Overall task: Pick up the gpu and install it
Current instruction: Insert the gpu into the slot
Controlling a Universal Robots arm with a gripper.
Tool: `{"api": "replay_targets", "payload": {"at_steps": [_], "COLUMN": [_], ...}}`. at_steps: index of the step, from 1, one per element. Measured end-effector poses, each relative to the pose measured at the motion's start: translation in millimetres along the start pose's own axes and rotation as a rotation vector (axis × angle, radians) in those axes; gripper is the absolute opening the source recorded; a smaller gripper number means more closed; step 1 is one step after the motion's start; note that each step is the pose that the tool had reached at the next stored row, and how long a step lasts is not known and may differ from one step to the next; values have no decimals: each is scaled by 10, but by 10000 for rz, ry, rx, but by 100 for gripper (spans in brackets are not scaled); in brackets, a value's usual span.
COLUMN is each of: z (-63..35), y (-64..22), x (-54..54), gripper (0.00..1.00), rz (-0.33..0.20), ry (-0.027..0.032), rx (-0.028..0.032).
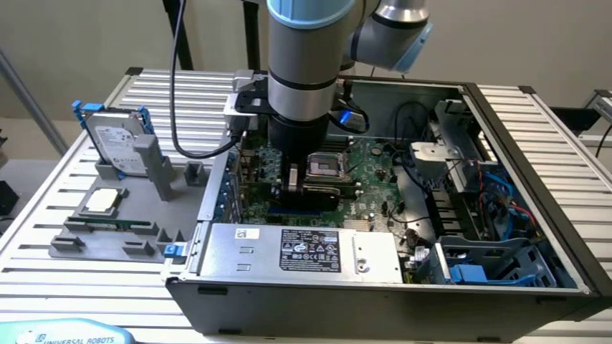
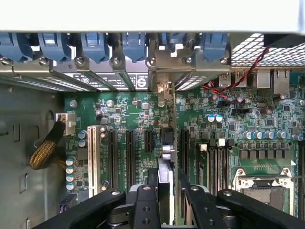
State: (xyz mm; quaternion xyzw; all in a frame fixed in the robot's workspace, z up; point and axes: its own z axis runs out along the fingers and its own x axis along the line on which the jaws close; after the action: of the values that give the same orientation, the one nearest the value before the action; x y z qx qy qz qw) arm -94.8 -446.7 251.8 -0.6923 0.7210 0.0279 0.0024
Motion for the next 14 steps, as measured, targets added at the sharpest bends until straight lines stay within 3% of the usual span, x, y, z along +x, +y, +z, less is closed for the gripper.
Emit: {"api": "replay_targets", "payload": {"at_steps": [9,14], "z": [-16,-33], "y": [2,2], "x": [-1,5], "gripper": [27,27], "rz": [1,2], "ry": [-5,44], "rx": [9,6]}}
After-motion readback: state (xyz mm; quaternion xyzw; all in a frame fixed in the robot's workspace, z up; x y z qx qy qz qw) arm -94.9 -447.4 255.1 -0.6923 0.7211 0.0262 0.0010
